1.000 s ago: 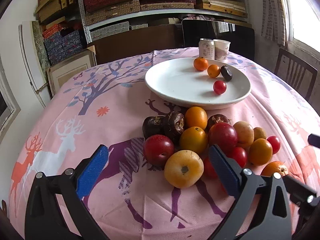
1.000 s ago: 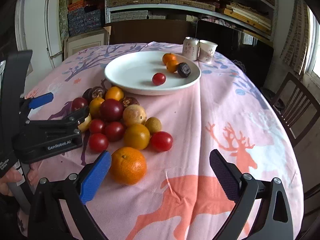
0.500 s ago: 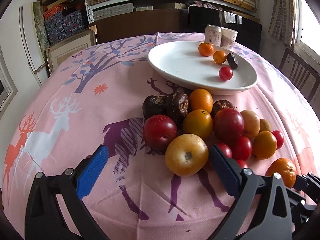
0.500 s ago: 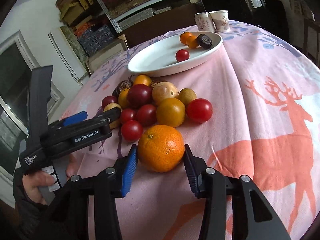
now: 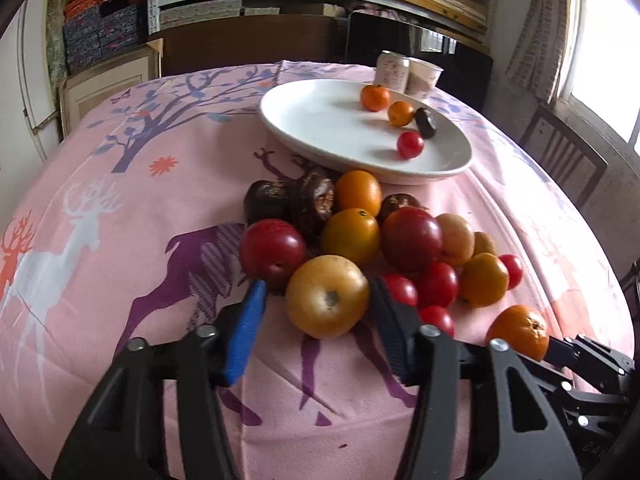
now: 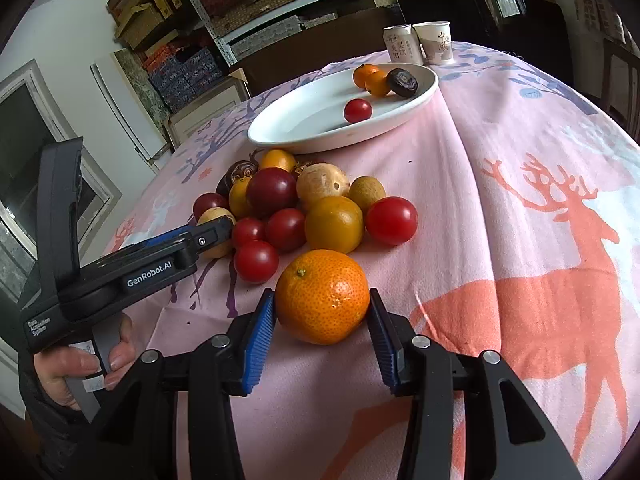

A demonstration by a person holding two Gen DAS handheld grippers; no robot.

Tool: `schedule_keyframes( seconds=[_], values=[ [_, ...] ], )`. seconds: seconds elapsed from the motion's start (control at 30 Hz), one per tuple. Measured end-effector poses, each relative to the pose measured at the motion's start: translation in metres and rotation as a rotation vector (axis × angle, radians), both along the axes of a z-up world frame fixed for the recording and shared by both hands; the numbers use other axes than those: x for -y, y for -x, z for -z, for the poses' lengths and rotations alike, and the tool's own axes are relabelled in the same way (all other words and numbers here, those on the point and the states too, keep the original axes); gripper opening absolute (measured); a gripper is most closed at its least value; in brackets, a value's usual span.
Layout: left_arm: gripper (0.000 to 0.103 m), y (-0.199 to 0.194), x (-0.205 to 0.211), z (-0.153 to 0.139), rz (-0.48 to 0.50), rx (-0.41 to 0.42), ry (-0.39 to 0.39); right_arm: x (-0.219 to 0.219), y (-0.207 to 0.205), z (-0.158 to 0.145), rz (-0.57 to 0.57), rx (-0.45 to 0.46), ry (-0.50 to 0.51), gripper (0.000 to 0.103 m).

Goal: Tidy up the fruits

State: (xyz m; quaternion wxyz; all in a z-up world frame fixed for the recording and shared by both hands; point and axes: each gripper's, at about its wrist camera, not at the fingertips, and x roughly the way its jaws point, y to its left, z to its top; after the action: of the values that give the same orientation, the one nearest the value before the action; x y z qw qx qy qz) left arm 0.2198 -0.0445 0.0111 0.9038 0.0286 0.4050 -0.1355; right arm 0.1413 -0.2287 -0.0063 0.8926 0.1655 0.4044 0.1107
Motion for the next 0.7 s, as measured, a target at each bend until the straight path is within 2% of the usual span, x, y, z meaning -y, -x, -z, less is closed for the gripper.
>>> schedule_keyframes(
  seconds=[0.07,0.2,0.33,0.43,0.53,0.6,0.67,0.7],
  values=[
    [0.042,0.004,0.007,0.000,0.004,0.019,-0.043,0.000,0.000,0.000,0.000,-0.001,0.007,0.046],
    [0.042,0.002,0.002,-0.001,0.005,0.010,-0.012,-0.003,0.000,0.000,0.000,-0.002,0.027,0.046],
    [0.043,0.003,0.004,-0.001,0.004,0.013,-0.028,-0.007,0.000,-0.002,0.000,0.001,0.064,0.046],
    [0.050,0.001,0.002,0.000,-0.007,-0.001,-0.016,-0.011,0.000,-0.002,-0.006,0.003,0.091,0.047],
    [0.061,-0.002,-0.001,0.002,-0.030,-0.018,-0.010,-0.021,-0.001,-0.005,-0.021,0.007,0.179,0.049],
    [0.063,-0.003,-0.003,0.003,-0.034,-0.024,-0.003,-0.030,-0.006,-0.004,-0.026,-0.019,0.280,0.062],
    [0.065,-0.003,-0.003,0.004,-0.034,-0.025,-0.005,-0.042,-0.010,-0.002,-0.048,-0.039,0.377,0.062],
    [0.071,-0.004,-0.003,0.004,-0.038,-0.025,-0.015,-0.047,-0.011,-0.003,-0.053,-0.036,0.417,0.063]
  ],
)
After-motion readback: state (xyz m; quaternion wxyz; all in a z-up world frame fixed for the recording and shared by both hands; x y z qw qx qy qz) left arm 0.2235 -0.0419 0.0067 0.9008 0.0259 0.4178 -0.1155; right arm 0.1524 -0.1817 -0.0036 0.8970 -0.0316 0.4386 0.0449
